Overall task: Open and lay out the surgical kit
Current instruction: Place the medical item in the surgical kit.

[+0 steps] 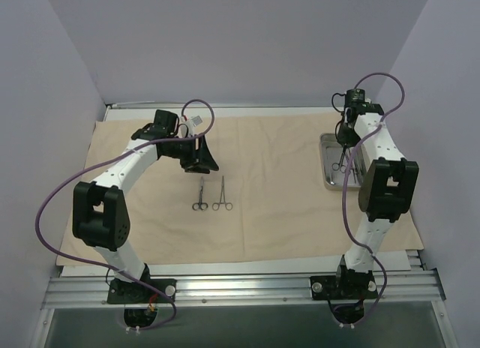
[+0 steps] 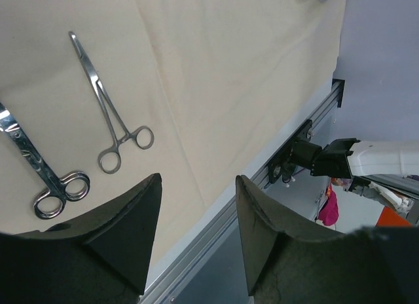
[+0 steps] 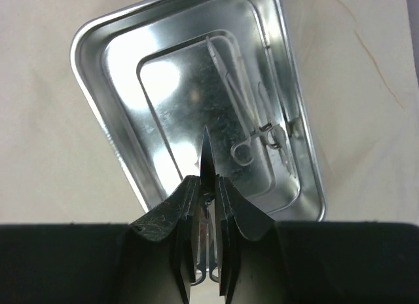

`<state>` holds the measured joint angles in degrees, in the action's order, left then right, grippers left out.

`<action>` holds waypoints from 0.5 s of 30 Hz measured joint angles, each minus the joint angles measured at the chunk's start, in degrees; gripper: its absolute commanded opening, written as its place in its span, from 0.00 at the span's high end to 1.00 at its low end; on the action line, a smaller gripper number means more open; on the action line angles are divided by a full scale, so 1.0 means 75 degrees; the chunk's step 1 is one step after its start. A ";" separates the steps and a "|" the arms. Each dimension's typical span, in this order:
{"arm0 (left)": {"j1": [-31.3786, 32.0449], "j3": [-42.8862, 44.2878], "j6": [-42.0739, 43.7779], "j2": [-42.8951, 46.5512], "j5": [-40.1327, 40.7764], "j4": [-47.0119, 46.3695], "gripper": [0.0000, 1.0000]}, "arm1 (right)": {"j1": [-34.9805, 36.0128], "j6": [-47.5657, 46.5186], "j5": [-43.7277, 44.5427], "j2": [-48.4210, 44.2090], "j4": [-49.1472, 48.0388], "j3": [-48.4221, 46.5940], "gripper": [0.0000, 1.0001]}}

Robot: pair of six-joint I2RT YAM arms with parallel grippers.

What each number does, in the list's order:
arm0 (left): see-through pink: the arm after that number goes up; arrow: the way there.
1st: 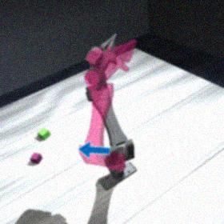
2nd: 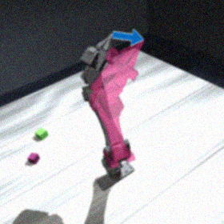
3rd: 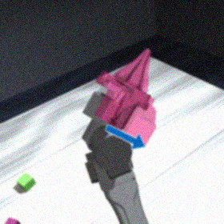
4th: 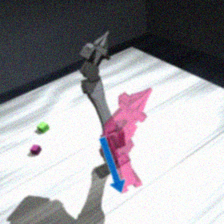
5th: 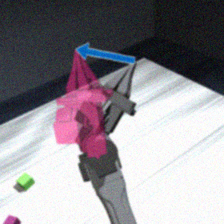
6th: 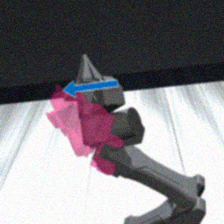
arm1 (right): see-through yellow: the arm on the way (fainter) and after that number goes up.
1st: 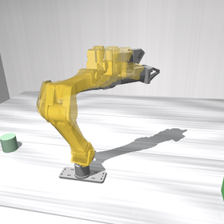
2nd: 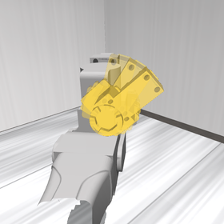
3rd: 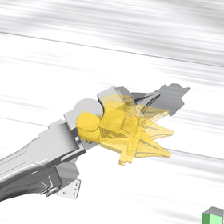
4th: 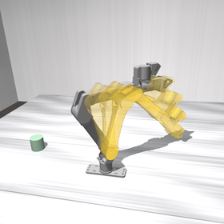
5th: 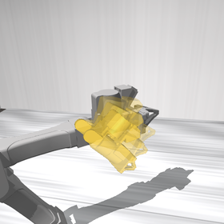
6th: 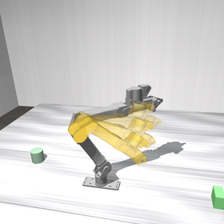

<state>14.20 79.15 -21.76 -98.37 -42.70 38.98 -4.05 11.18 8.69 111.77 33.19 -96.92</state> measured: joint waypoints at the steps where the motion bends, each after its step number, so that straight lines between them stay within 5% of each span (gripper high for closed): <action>1: 0.0052 0.0003 -0.0003 0.0012 -0.0003 -0.0006 0.41 | 0.0055 0.0038 -0.0020 -0.0038 0.0070 -0.0015 1.00; 15: 0.1297 -0.0187 -0.0478 0.0294 -0.0673 -0.1279 0.39 | 0.3739 0.1845 -0.1014 -0.1588 0.0420 -0.0015 1.00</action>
<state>23.92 77.76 -25.34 -96.16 -47.75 29.39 23.99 25.02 1.08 99.85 36.34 -97.03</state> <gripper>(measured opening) 0.613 0.134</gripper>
